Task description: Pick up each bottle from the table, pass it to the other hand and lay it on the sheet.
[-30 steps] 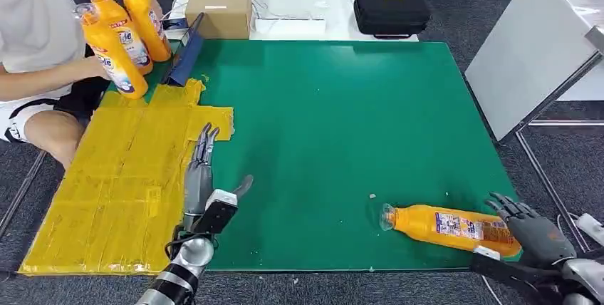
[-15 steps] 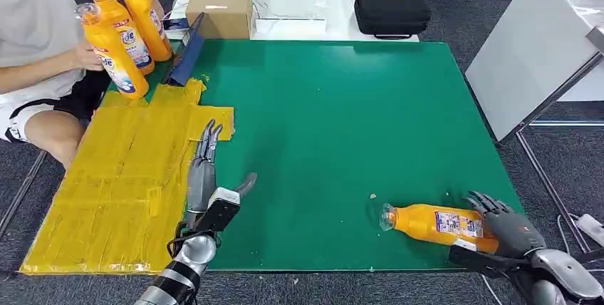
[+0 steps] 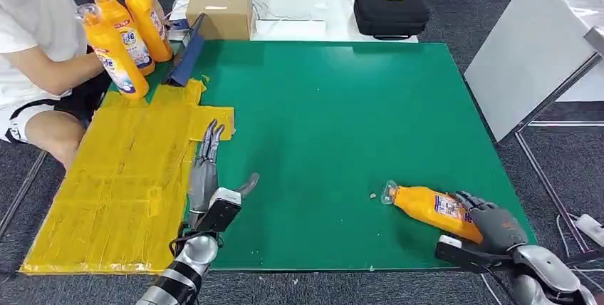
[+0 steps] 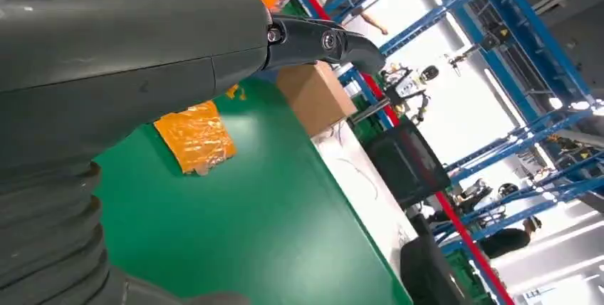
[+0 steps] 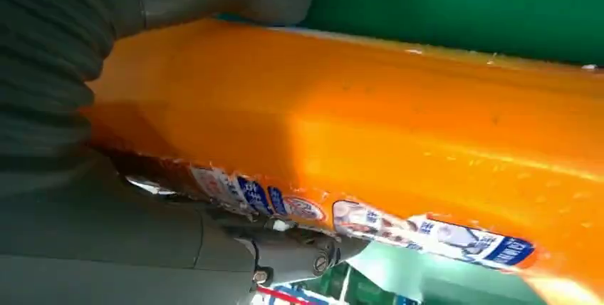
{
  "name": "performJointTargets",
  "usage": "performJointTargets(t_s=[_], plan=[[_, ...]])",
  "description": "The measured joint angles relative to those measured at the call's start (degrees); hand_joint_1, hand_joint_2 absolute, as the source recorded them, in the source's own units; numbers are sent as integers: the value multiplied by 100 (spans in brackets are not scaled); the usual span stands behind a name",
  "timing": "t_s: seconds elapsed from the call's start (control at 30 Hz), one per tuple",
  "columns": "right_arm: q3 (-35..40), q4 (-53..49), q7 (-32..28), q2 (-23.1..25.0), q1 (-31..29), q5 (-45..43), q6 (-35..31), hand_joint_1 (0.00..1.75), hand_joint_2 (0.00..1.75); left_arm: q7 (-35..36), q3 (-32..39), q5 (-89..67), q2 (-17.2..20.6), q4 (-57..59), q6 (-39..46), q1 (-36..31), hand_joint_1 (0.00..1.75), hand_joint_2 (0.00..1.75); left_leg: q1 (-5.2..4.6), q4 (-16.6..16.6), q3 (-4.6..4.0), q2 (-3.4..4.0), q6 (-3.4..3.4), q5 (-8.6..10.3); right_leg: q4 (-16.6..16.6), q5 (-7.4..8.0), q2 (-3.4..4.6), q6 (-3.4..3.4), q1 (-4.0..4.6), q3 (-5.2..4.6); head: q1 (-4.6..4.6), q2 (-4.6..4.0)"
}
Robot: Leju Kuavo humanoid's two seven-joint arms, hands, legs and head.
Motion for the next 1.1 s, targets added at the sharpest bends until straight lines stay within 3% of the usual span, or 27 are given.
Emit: performJointTargets(t_s=[0.07, 0.43, 0.77, 0.83, 0.93, 0.97, 1.0, 1.1], plan=[[24, 20, 0, 28, -29, -2, -35, 175, 175, 0, 0, 11, 0, 0, -37, 0, 0, 175, -1, 0, 1, 4, 1, 0, 0, -1, 2, -2, -1, -1, -2, 0], [190, 212, -13, 559, -412, 254, -564, 175, 175, 0, 7, -166, -35, -271, -612, 88, 0, 175, 0, -1, 1, 25, 3, 5, 1, 12, 14, 4, 2, -2, -2, 0], [282, 319, -7, 839, -584, 253, -625, 175, 175, 2, 13, -153, -55, -404, -741, 140, 0, 175, -1, -1, -1, 15, 4, 4, 0, 9, 12, 6, 0, 1, -2, 2], [284, 321, -50, 920, -584, 199, -770, 175, 175, 222, 15, 69, -52, -411, -1289, 141, 0, 175, -1, -1, -2, 14, 4, 4, 0, 9, 12, 6, 0, 1, 0, 0], [284, 319, 18, 1321, -572, 159, -1295, 175, 175, 804, 4, 812, -46, -455, -3332, 149, 0, 175, -1, -2, -7, 18, 3, 6, 3, 13, 13, 5, 3, -3, -2, 0], [282, 310, 24, 1485, -580, 113, -1549, 157, 175, 861, -9, 934, -48, -470, -3740, 150, 0, 175, 0, -2, -8, 21, 1, 7, 3, 14, 14, 3, 4, -5, -2, 2], [282, 286, 15, 1708, -602, 15, -1813, 157, 175, 936, -57, 1049, -48, -494, -4134, 152, 0, 175, 1, -2, -7, 24, 0, 8, 4, 14, 14, 1, 6, -7, -2, 0], [273, 186, -129, 2252, -671, -395, -2268, 157, 175, 1066, -166, 1128, -46, -529, -4347, 145, 0, 175, 10, -2, -7, 24, -5, 11, 5, 10, 14, -5, 13, -10, -4, 0]])
